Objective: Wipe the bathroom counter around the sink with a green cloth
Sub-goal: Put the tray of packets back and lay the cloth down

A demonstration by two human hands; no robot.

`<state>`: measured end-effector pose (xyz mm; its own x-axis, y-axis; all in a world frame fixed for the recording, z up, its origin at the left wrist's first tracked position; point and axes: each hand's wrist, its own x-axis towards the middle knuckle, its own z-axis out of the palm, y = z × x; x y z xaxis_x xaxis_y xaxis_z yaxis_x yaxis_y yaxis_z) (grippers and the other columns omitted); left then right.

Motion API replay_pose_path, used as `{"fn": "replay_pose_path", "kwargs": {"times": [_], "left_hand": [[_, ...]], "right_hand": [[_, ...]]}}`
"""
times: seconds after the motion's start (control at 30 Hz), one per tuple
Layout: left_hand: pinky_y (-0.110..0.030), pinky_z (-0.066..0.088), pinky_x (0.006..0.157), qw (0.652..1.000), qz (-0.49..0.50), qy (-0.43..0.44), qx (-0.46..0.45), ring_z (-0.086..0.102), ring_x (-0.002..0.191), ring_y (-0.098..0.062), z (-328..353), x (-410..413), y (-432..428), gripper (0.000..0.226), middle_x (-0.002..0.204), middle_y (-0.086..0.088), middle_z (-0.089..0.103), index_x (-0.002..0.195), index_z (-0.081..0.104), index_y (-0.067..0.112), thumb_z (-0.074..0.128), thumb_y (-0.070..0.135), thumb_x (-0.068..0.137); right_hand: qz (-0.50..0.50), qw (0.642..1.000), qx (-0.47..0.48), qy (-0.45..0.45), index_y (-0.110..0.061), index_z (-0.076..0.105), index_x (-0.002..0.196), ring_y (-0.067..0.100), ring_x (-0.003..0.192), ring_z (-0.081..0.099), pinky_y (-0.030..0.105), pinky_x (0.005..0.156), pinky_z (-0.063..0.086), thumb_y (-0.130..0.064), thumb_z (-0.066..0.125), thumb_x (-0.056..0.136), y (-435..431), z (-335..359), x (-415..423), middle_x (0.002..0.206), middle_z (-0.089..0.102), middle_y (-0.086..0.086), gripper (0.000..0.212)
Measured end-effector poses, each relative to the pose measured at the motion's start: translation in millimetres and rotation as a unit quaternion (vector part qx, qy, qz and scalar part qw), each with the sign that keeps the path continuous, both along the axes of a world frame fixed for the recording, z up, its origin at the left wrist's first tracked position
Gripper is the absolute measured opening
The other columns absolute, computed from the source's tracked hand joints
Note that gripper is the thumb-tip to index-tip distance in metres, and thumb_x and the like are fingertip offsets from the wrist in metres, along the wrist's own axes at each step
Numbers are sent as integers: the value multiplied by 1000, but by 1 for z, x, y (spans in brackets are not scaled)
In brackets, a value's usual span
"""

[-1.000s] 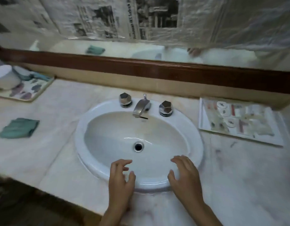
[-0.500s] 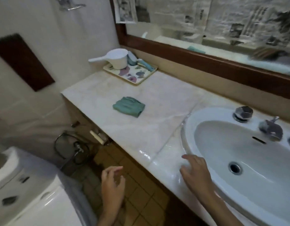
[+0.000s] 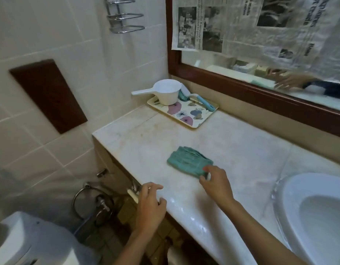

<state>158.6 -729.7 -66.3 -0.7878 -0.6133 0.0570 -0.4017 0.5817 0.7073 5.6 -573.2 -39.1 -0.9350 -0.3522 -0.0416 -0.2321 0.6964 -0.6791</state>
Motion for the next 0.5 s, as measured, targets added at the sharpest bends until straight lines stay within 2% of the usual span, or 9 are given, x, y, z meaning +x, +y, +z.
{"fn": "replay_pose_path", "kwargs": {"times": [0.13,0.23,0.37,0.43,0.5], "left_hand": [[-16,34,87,999,-27,-20,-32,45,118,-10,-5,-45,-61,28,123,11,42,111,60,25,61,12,86],[-17,32,86,997,-50,-44,-50,40,122,-11,-3,-76,-104,30,131,9,41,114,59,25,60,12,87],[-20,34,88,993,-82,-59,-60,41,122,-14,-8,-108,-150,30,133,6,42,114,60,23,61,11,86],[-23,38,91,992,-100,-59,-59,42,122,-16,-12,-119,-167,31,133,5,43,114,62,21,62,9,85],[-27,40,94,990,-117,-54,-58,42,122,-17,-19,-134,-182,32,132,4,45,113,63,19,64,7,83]], "right_hand": [[12,995,96,20,-16,51,131,22,117,45,34,92,42,-31,60,85,-42,-7,-52,130,52,3,50],[15,990,136,-14,-22,46,134,20,116,46,35,93,41,-39,64,83,-64,-10,-78,131,51,-1,57],[-17,986,154,-68,-29,55,109,15,97,50,33,83,45,-38,72,77,-81,-13,-96,107,57,-5,37],[-15,978,193,-77,-25,58,92,17,89,51,34,78,45,-35,70,80,-85,-12,-99,93,58,-5,20],[13,968,243,-58,-20,56,80,19,85,47,35,73,42,-31,63,84,-91,-12,-100,84,54,-3,13]]}}
